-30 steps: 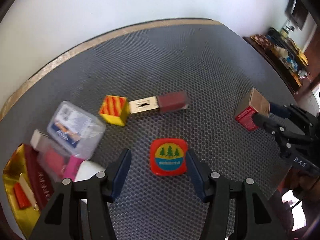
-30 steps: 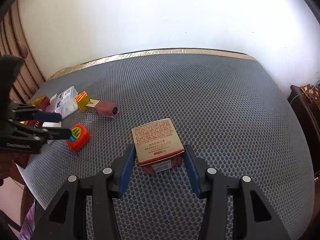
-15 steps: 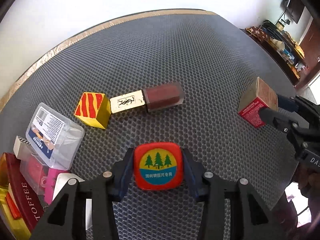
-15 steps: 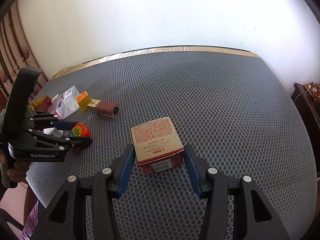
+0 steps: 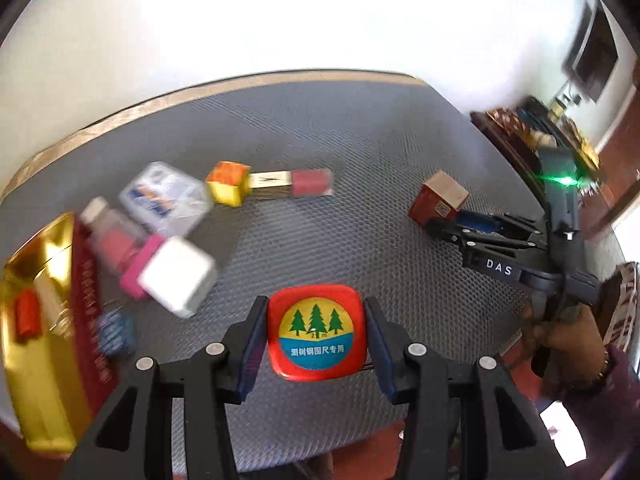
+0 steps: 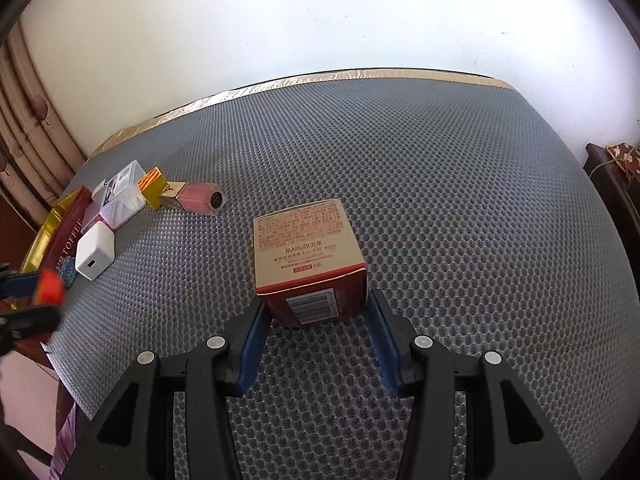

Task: Organize rigid objects
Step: 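Grasp the orange tape measure with the left gripper while right holds the MARUBI box, then place the tape measure into the tin with left gripper while right carries the box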

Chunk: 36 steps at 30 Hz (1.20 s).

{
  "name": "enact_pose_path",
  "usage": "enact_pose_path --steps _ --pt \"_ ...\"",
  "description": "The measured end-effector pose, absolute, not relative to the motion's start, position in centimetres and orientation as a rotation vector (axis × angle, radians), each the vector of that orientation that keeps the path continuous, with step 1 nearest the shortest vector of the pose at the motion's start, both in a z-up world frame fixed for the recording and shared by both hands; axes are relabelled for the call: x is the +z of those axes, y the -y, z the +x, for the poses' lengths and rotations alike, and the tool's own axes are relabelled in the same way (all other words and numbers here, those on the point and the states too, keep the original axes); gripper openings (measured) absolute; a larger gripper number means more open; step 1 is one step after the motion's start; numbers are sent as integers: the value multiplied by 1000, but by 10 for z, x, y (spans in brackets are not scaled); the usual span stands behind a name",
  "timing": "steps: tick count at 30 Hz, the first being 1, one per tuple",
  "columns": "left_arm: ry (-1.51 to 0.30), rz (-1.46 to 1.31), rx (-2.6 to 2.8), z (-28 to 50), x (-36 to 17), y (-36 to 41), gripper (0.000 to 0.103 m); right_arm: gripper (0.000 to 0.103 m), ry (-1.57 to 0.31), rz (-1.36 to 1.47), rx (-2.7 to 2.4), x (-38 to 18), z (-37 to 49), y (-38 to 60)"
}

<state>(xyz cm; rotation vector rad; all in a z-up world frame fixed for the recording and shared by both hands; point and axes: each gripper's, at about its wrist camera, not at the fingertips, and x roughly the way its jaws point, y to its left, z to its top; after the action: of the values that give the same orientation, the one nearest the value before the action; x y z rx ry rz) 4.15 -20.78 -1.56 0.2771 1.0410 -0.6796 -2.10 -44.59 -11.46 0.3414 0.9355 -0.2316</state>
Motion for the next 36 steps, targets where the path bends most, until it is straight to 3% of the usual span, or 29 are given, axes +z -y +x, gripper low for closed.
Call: enact_pose_path --steps 3,5,7,9,11,12,22,36 --pt "-1045 229 -650 42 -2 183 47 49 -914 362 -234 -110 -23 448" --pt "-1032 211 -626 41 5 175 47 57 -907 344 -253 -106 -22 448" --pt "-1023 203 -601 38 13 160 47 72 -904 318 -261 -101 -19 448" --pt "-1022 185 -586 39 19 146 47 74 -899 303 -247 -98 -14 447" --pt "-1016 174 -562 40 22 132 47 67 -911 262 -253 -97 -7 446" --pt "-1013 169 -547 41 23 126 47 43 -925 258 -245 -99 -4 445" --pt "-999 79 -356 63 31 40 47 44 -875 262 -221 -76 -15 430" --pt "-1062 41 -205 113 -15 -20 47 44 -819 266 -81 -33 -10 377"
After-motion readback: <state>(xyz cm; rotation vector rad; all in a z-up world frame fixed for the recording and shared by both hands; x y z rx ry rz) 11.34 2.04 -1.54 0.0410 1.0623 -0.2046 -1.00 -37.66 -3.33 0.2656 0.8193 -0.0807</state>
